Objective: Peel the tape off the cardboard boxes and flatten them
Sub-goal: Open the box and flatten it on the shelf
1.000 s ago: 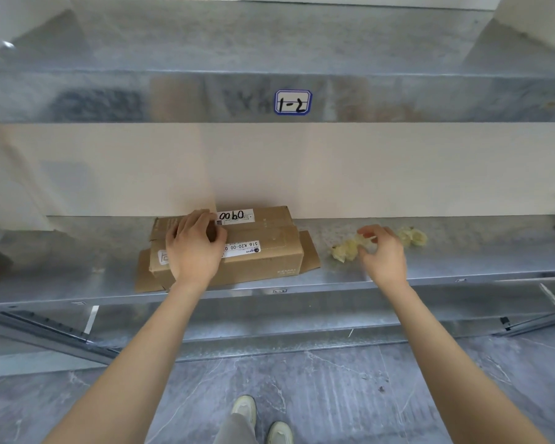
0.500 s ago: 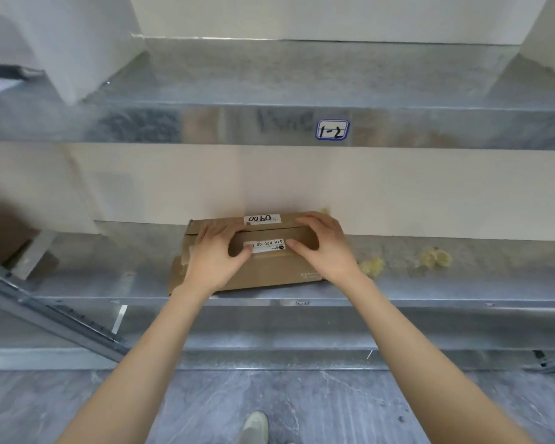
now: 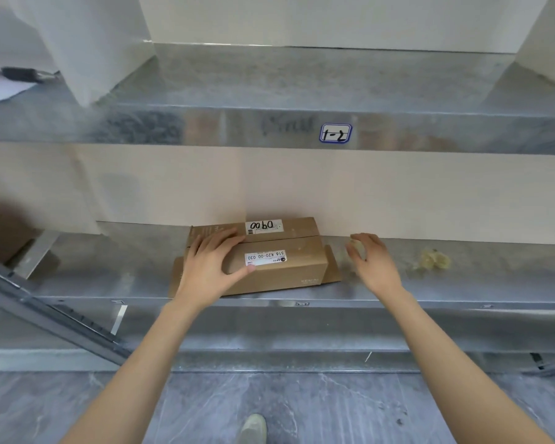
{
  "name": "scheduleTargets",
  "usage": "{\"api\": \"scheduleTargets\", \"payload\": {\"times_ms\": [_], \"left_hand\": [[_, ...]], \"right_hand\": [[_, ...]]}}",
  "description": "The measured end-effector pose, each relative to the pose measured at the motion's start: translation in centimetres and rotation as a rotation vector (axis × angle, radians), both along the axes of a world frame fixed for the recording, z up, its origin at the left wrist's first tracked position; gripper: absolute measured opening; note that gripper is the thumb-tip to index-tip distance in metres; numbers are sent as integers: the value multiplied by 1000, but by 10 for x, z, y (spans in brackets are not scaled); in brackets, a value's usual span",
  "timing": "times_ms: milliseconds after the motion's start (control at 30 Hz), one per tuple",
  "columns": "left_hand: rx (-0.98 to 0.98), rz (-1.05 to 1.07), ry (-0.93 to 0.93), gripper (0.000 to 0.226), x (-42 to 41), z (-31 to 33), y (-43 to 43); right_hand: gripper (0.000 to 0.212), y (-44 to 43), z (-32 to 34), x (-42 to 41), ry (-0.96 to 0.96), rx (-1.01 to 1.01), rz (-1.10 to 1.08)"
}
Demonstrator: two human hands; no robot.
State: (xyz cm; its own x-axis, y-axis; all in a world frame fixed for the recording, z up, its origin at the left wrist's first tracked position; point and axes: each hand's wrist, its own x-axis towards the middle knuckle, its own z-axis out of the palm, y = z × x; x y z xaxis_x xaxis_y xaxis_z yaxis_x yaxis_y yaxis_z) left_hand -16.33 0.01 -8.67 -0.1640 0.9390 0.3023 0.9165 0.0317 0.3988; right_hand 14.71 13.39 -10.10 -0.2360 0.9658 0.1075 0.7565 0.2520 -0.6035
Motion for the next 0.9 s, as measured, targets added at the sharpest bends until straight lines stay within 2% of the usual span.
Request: {"api": "scheduleTargets", "payload": {"times_ms": [133, 267, 400, 500, 600, 900], "left_hand": [[21, -14, -10, 77, -2, 1, -1], [18, -21, -23, 77, -5, 1, 1], [16, -25, -28, 76, -5, -1, 2], [16, -25, -26, 76, -6, -2, 2], [14, -27, -23, 77, -6, -2, 2], [48, -35, -2, 75, -7, 2, 4]], "right_hand": [[38, 4, -9, 24, -232, -10, -61], [29, 10, -12, 37, -151, -48, -122], [18, 10, -8, 43, -79, -2, -170], [24, 9, -4, 45, -21, 29, -152], [30, 9, 0, 44, -24, 54, -133], [17, 4, 11, 40, -62, 86, -125]]}}
